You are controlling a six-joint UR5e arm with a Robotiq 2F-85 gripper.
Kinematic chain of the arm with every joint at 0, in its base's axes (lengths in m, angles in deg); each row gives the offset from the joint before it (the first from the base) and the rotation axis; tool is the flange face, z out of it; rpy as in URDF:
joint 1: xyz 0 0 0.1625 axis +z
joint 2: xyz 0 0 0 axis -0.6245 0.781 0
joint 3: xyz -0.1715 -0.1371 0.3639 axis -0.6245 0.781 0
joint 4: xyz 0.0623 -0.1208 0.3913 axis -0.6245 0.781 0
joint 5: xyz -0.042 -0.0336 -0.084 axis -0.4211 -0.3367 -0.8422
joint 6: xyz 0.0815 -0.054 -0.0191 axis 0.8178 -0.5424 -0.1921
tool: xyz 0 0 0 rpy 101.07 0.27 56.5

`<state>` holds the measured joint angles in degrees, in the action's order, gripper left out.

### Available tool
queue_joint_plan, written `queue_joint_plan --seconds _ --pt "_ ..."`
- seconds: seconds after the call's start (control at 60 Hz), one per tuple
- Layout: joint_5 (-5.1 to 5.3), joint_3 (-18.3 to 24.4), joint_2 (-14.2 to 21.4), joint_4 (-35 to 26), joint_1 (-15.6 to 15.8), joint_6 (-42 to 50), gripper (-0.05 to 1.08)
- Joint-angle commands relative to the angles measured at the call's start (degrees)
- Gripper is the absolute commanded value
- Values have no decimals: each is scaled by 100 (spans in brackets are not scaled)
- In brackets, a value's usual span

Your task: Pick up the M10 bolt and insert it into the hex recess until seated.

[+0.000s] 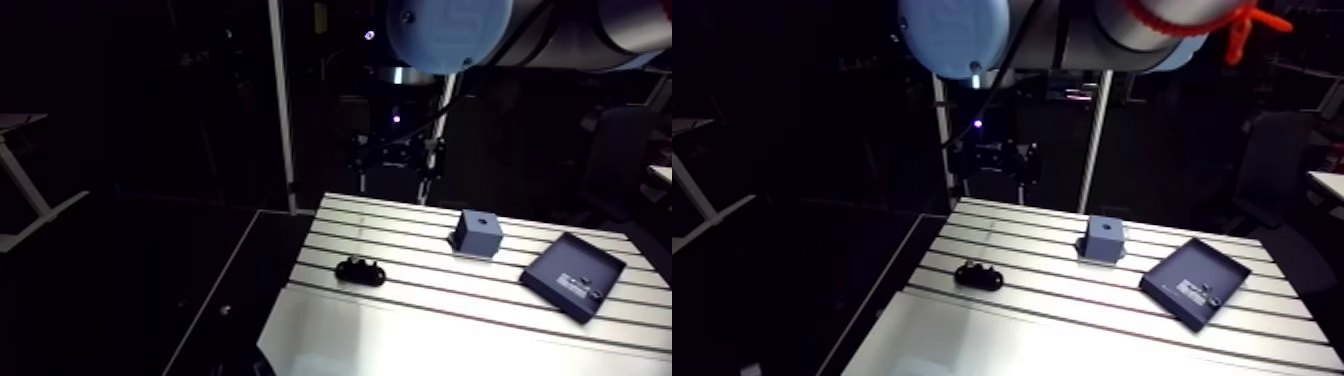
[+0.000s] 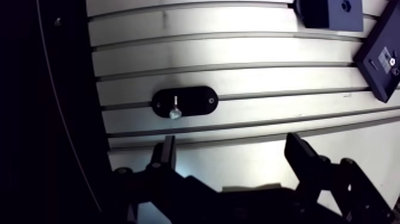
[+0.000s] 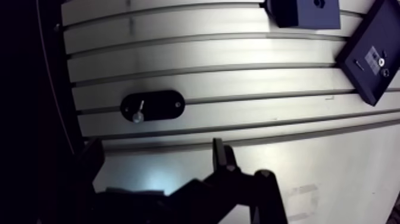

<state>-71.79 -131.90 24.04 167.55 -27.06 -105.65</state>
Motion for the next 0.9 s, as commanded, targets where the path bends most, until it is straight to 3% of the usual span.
queue_joint_plan --seconds 0.017,0.9 --pt "113 -253 -120 325 98 11 1" --pt "146 -801 -655 1384 257 -64 5"
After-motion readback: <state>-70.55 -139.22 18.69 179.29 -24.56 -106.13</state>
